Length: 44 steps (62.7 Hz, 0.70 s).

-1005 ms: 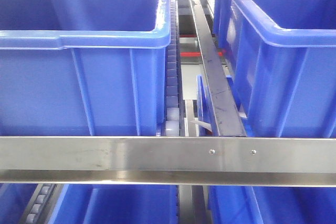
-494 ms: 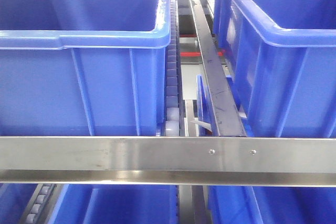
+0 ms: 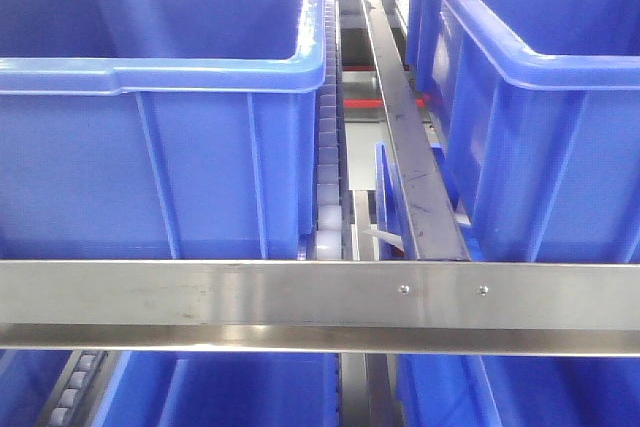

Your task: Pick and sort blue part to right shelf

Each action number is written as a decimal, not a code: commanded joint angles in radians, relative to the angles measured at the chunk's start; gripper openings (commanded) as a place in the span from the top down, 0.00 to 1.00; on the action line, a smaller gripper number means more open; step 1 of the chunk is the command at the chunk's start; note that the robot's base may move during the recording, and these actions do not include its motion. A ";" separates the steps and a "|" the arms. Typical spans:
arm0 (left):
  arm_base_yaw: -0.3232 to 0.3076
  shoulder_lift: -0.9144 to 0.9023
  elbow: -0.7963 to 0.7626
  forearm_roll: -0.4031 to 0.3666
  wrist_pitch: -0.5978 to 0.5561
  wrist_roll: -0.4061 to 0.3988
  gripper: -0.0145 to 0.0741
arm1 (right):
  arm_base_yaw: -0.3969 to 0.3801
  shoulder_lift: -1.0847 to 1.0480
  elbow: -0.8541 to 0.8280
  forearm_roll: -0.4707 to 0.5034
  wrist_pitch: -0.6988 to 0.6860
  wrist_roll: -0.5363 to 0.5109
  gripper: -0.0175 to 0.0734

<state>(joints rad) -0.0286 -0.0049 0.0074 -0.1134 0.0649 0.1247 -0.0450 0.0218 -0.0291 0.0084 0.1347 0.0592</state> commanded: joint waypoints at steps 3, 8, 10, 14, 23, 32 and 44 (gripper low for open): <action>0.001 -0.022 0.023 -0.009 -0.089 -0.008 0.70 | -0.006 -0.038 0.040 0.007 -0.158 -0.003 0.77; 0.001 -0.022 0.023 -0.009 -0.089 -0.008 0.70 | -0.007 -0.054 0.038 0.005 -0.125 -0.004 0.77; 0.001 -0.022 0.023 -0.009 -0.089 -0.008 0.70 | -0.007 -0.054 0.038 0.005 -0.118 -0.004 0.77; 0.001 -0.022 0.023 -0.009 -0.089 -0.008 0.70 | -0.007 -0.054 0.038 0.005 -0.109 -0.004 0.77; 0.001 -0.022 0.023 -0.009 -0.089 -0.008 0.70 | -0.007 -0.054 0.038 0.005 -0.108 -0.004 0.77; 0.001 -0.022 0.023 -0.009 -0.089 -0.008 0.70 | -0.007 -0.054 0.038 0.005 -0.107 -0.004 0.77; 0.001 -0.022 0.023 -0.009 -0.089 -0.008 0.70 | -0.007 -0.054 0.038 0.005 -0.107 -0.004 0.77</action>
<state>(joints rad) -0.0286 -0.0049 0.0074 -0.1134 0.0649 0.1240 -0.0450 -0.0088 0.0289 0.0109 0.1083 0.0592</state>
